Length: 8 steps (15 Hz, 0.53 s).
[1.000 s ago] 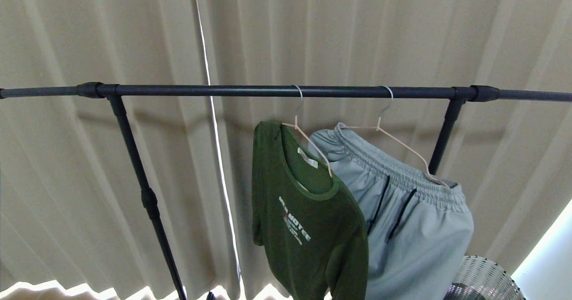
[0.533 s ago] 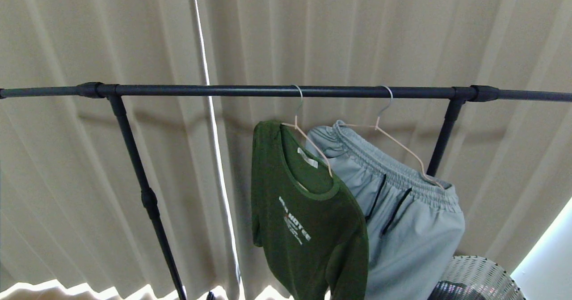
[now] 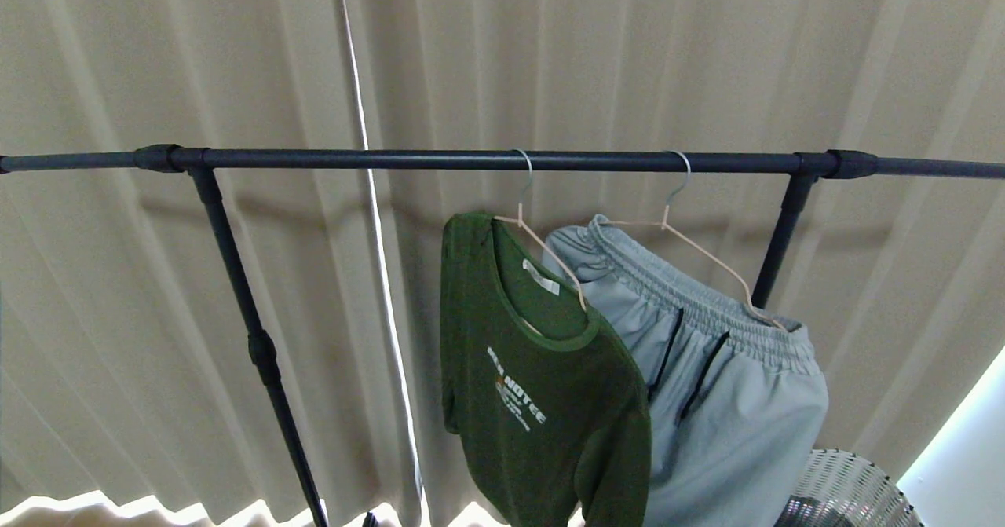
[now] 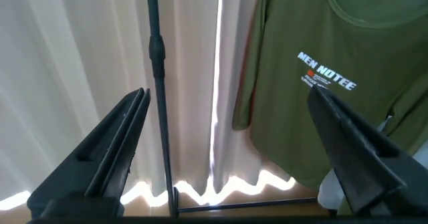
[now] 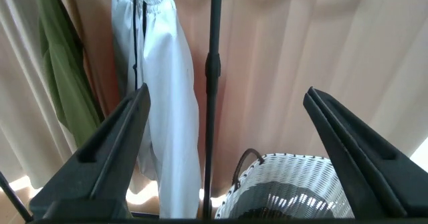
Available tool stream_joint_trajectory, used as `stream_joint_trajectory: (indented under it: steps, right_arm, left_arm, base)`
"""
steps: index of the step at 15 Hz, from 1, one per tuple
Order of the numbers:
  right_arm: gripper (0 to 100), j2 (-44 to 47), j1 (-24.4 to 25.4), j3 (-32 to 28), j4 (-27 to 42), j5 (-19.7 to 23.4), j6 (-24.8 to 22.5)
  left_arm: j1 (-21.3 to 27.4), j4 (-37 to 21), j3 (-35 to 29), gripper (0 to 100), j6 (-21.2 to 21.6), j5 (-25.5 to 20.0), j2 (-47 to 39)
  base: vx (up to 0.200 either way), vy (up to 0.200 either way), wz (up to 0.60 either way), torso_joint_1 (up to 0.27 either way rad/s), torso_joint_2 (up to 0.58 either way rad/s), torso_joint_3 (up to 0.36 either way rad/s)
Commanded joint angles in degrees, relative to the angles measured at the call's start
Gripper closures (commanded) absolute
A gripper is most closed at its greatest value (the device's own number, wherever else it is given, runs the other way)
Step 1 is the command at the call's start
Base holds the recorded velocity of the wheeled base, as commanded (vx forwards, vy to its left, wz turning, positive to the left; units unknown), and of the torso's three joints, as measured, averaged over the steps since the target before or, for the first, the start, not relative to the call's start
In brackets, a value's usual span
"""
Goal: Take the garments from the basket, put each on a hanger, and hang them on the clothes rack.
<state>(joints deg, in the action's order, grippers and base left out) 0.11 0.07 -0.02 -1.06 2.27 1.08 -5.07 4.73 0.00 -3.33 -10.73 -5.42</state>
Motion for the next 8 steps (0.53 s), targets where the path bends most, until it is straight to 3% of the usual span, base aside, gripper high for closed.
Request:
stream_joint_trajectory:
  steps: [1, 8]
  right_arm:
    - [0, 0.07, 0.01, 0.02, 0.01, 0.02, -0.03]
    - [0, 0.07, 0.01, 0.02, 0.09, -0.07, -1.44]
  left_arm:
    - [-0.03, 0.1, 0.0, 0, -1.07, -0.08, -0.02]
    - [-0.03, 0.19, 0.0, 0, -1.15, -0.08, -0.11]
  base:
    - [0.0, 0.0, 0.0, 0.0, 0.0, 0.0]
    - [0.0, 0.0, 0.0, 0.0, 0.0, 0.0]
